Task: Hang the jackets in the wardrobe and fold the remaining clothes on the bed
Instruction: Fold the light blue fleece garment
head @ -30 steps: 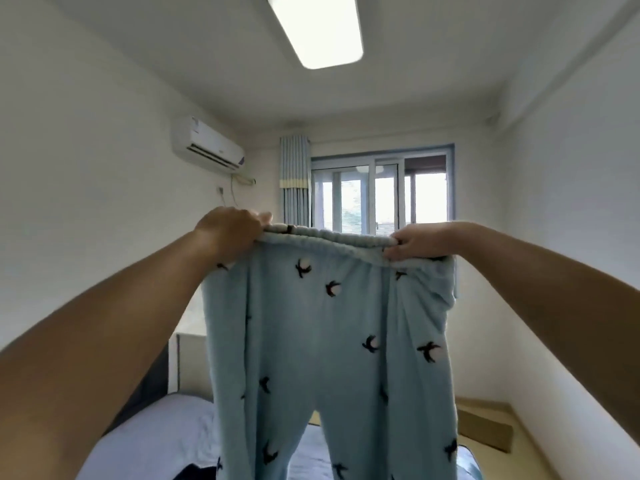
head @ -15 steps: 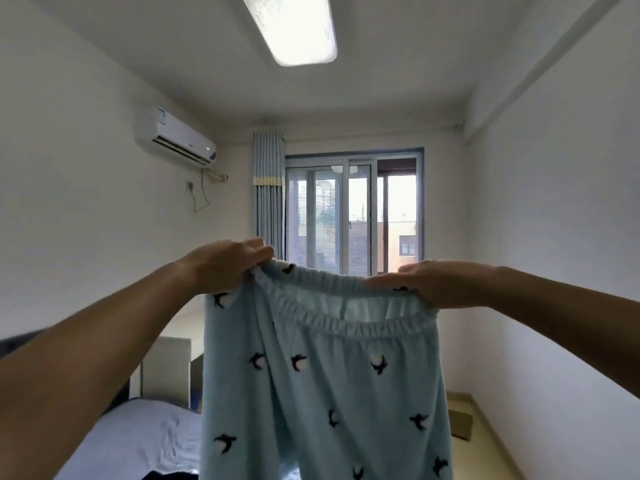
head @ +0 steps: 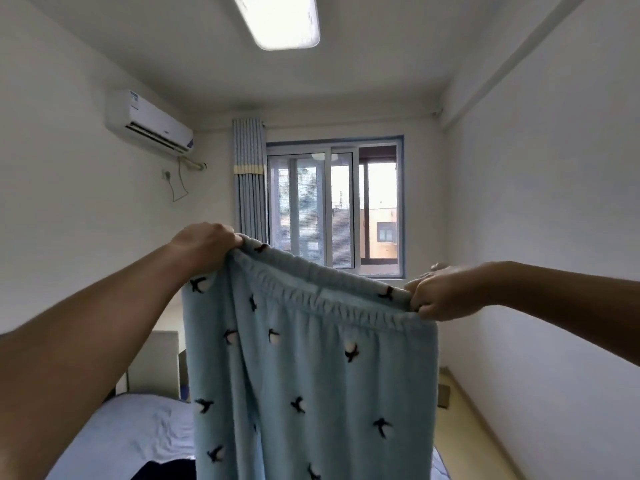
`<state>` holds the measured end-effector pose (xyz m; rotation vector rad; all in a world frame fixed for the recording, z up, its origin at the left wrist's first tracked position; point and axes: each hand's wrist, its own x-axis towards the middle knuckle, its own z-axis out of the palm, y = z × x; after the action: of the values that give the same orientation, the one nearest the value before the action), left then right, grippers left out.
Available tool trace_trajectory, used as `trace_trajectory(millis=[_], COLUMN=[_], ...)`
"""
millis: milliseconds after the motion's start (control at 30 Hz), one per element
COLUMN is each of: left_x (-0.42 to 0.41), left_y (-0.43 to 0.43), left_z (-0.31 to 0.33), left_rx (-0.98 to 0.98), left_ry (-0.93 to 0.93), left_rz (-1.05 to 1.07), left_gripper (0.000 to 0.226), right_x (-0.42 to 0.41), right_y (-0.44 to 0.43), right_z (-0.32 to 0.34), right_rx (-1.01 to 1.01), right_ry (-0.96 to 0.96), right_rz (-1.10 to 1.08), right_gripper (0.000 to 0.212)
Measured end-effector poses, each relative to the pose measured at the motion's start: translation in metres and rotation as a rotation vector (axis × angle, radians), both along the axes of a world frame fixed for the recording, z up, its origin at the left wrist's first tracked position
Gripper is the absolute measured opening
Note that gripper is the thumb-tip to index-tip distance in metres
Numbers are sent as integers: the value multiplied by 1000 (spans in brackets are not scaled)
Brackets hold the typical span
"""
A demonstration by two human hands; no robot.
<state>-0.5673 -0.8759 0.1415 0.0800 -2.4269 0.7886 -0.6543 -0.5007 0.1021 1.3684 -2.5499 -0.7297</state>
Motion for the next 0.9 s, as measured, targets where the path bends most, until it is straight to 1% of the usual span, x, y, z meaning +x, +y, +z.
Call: trace_trajectory(millis=[33, 67, 100, 167, 200, 267, 300, 367, 433, 500, 567, 600, 633, 667, 700, 800, 900], left_x=[1, 2, 3, 4, 6, 13, 16, 22, 25, 26, 24, 22, 20, 18, 16, 15, 16], left_y=[-1, -1, 0, 2, 2, -2, -5, -12, -17, -20, -19, -16, -13, -10, -8, -10, -17], left_z=[0, -1, -2, -1, 0, 3, 5, 8, 8, 6, 2, 1, -1, -2, -3, -6, -9], left_rx=[20, 35, 43, 37, 38, 61, 72, 81, 82, 88, 57, 33, 5, -24, -50, -123, -155], left_ry=[7, 10, 7, -5, -12, -15, -10, 4, 15, 29, 51, 57, 59, 56, 41, -77, -233], left_rz=[11, 21, 28, 28, 29, 42, 45, 46, 55, 69, 70, 66, 58, 52, 51, 61, 13], left_gripper=[33, 32, 31, 27, 25, 23, 23, 26, 31, 38, 47, 49, 50, 50, 50, 45, 30], right_x=[6, 8, 11, 14, 16, 21, 23, 27, 30, 31, 31, 30, 29, 28, 26, 20, 15], right_y=[-3, -6, -9, -16, -20, -24, -24, -21, -20, -22, -26, -29, -31, -32, -33, -23, -4], right_z=[1, 1, 0, -4, -4, 1, 4, 7, 7, 5, 2, -1, -3, -5, -5, 1, 8], right_rx=[24, 69, 51, -129, -223, -363, -398, -441, -430, -304, -158, -155, -203, -272, -341, -427, -468], right_ry=[12, 77, 133, 213, 213, 116, 72, 33, 67, 123, 217, 276, 313, 312, 270, 123, 47], right_rz=[-31, -42, -70, -111, -96, -99, -88, -44, 12, -28, -156, -192, -193, -162, -127, -70, -49], right_gripper=[31, 35, 38, 38, 36, 25, 19, 17, 19, 15, 37, 45, 46, 41, 36, 26, 31])
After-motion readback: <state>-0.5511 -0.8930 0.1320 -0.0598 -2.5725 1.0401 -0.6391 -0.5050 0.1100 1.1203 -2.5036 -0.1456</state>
